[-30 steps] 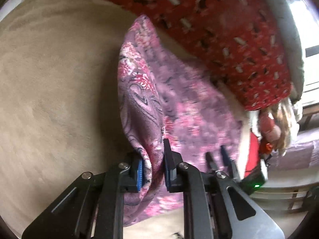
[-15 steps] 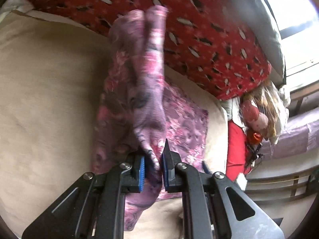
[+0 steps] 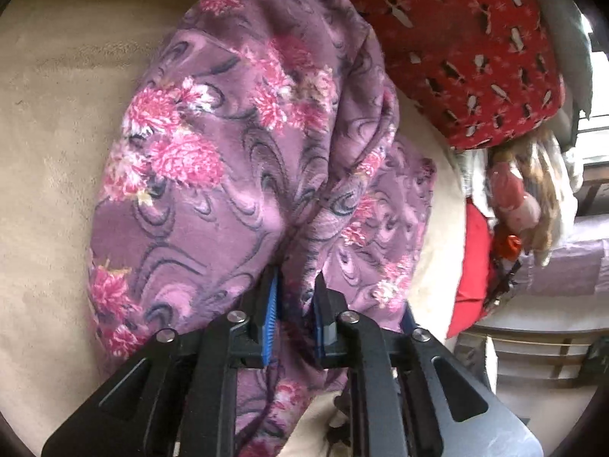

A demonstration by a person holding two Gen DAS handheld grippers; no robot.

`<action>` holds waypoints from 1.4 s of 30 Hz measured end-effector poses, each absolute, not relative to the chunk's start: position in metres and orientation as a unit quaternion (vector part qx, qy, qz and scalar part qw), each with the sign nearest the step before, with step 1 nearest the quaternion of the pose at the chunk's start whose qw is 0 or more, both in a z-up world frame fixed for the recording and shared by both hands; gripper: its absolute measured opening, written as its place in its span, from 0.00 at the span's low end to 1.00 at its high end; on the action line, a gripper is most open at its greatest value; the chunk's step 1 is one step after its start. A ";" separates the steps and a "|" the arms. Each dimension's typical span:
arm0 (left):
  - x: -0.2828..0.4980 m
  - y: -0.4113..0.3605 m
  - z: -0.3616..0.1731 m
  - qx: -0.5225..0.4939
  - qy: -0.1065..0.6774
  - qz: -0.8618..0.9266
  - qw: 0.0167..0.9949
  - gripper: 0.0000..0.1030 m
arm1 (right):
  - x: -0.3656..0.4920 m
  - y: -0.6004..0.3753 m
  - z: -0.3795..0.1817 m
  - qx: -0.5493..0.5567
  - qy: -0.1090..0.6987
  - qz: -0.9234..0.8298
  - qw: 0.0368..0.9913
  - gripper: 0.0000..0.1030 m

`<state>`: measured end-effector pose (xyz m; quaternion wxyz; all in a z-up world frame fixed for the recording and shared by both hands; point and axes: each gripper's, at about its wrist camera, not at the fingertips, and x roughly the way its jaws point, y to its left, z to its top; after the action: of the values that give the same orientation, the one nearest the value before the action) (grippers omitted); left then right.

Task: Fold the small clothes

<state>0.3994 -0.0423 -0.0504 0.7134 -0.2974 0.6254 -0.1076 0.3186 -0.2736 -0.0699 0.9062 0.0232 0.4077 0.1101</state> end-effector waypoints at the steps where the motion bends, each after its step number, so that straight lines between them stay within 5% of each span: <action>1: 0.397 -0.039 -0.046 -0.304 0.625 -0.115 0.710 0.20 | 0.319 -0.274 -0.070 0.023 0.408 0.110 0.906 1.00; 5: 0.382 -0.017 -0.018 -0.321 0.597 -0.139 0.722 0.33 | 0.320 -0.276 -0.069 0.033 0.416 0.113 0.902 1.00; 7: 0.376 -0.001 -0.004 -0.315 0.575 -0.132 0.744 0.52 | 0.323 -0.284 -0.063 0.052 0.424 0.108 0.898 0.95; 9: 0.373 0.023 0.003 -0.303 0.553 -0.095 0.771 0.59 | 0.318 -0.293 -0.050 0.084 0.410 0.087 0.904 0.94; 18: 0.374 0.058 -0.065 -0.352 0.587 -0.063 0.726 0.60 | 0.341 -0.218 -0.035 0.120 0.425 0.224 0.869 0.94; 20: 0.371 0.062 -0.067 -0.364 0.578 -0.069 0.727 0.60 | 0.352 -0.196 -0.049 0.110 0.449 0.237 0.854 0.82; 22: 0.365 0.068 -0.063 -0.363 0.578 -0.073 0.727 0.60 | 0.353 -0.179 -0.054 0.076 0.458 0.251 0.850 0.22; 24: 0.362 0.067 -0.057 -0.355 0.575 -0.072 0.734 0.60 | 0.348 -0.176 -0.047 0.055 0.441 0.265 0.856 0.16; 31: 0.359 0.022 -0.029 -0.281 0.555 -0.075 0.779 0.60 | 0.329 -0.240 -0.004 0.080 0.383 0.250 0.886 0.13; 38: 0.358 -0.041 -0.056 -0.187 0.599 -0.073 0.775 0.61 | 0.332 -0.308 -0.055 0.120 0.446 0.183 0.868 0.14; 42: 0.359 -0.033 -0.039 -0.183 0.585 -0.075 0.787 0.60 | 0.337 -0.322 -0.033 0.173 0.425 0.196 0.867 0.26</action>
<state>0.3594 -0.0334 -0.0386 0.7868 -0.1831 0.5847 -0.0749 0.3368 -0.3222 -0.0326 0.8669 0.1727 0.4247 0.1956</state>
